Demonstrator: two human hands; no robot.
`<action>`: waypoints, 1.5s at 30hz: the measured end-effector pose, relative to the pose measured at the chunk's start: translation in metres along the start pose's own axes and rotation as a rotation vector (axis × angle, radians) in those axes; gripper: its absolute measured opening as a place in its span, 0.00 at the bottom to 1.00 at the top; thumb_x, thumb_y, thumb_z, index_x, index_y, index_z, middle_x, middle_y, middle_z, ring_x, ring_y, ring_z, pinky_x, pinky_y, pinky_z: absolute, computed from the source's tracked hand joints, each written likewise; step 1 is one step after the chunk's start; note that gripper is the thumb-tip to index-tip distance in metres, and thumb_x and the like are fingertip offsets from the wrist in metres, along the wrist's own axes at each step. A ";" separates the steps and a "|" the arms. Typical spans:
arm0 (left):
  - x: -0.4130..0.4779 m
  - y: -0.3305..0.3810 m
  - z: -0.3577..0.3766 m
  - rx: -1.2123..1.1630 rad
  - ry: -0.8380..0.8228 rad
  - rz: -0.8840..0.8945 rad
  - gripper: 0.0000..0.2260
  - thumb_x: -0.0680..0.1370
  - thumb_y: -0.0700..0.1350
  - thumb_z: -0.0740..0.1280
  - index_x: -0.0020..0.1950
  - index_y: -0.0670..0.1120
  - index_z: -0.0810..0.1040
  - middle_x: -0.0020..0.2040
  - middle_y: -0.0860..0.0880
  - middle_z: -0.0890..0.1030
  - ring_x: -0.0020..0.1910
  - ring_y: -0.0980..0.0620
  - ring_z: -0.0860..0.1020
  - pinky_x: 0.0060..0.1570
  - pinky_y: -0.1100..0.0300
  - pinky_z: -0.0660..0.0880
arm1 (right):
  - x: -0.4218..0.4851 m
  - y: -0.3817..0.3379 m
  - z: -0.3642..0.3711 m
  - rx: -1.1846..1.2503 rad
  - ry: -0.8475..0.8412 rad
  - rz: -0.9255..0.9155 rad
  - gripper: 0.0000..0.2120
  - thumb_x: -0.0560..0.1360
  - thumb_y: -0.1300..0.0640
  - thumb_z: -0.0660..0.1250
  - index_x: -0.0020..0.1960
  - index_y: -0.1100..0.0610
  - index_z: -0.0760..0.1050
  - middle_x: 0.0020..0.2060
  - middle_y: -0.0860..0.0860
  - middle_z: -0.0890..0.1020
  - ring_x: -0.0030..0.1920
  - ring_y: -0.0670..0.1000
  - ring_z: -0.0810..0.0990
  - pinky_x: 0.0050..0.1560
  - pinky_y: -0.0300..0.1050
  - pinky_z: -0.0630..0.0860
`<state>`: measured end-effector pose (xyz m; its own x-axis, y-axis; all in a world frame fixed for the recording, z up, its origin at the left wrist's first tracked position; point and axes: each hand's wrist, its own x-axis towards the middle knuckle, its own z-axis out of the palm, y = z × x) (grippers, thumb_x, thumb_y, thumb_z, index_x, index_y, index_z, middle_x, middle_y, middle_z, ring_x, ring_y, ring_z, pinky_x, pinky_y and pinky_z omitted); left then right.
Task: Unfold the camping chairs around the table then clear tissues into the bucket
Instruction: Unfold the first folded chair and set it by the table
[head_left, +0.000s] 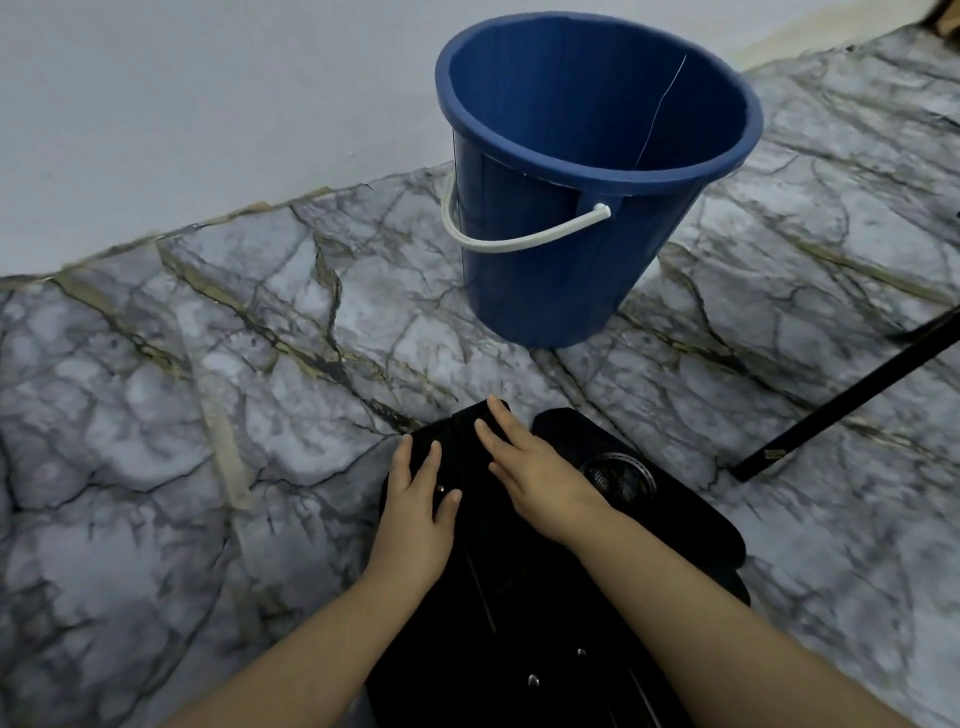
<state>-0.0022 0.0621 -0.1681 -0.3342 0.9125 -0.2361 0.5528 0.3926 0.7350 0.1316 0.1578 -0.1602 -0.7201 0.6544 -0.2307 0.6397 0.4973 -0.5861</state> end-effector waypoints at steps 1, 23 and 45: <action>0.000 0.003 -0.001 -0.034 0.013 -0.020 0.25 0.79 0.43 0.63 0.74 0.46 0.60 0.78 0.49 0.48 0.76 0.54 0.50 0.66 0.71 0.50 | 0.000 0.001 0.001 0.010 0.000 -0.002 0.25 0.81 0.59 0.56 0.76 0.53 0.54 0.72 0.39 0.39 0.76 0.54 0.55 0.75 0.49 0.59; 0.004 0.019 -0.003 -0.498 0.013 -0.261 0.27 0.76 0.36 0.65 0.71 0.57 0.65 0.75 0.49 0.56 0.71 0.55 0.60 0.65 0.62 0.62 | -0.002 -0.012 -0.008 0.172 0.023 0.141 0.23 0.80 0.59 0.59 0.74 0.50 0.60 0.77 0.45 0.43 0.77 0.46 0.51 0.67 0.32 0.52; -0.242 0.339 -0.234 -0.196 0.005 0.164 0.31 0.76 0.33 0.64 0.75 0.54 0.57 0.76 0.49 0.51 0.68 0.64 0.51 0.55 0.88 0.51 | -0.271 -0.296 -0.273 0.059 0.489 0.073 0.35 0.71 0.77 0.59 0.73 0.53 0.63 0.75 0.51 0.48 0.71 0.56 0.64 0.53 0.56 0.79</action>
<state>0.0879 -0.0523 0.2870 -0.2558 0.9615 -0.1008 0.4419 0.2091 0.8724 0.2109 -0.0111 0.2877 -0.4545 0.8839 0.1099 0.6575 0.4162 -0.6281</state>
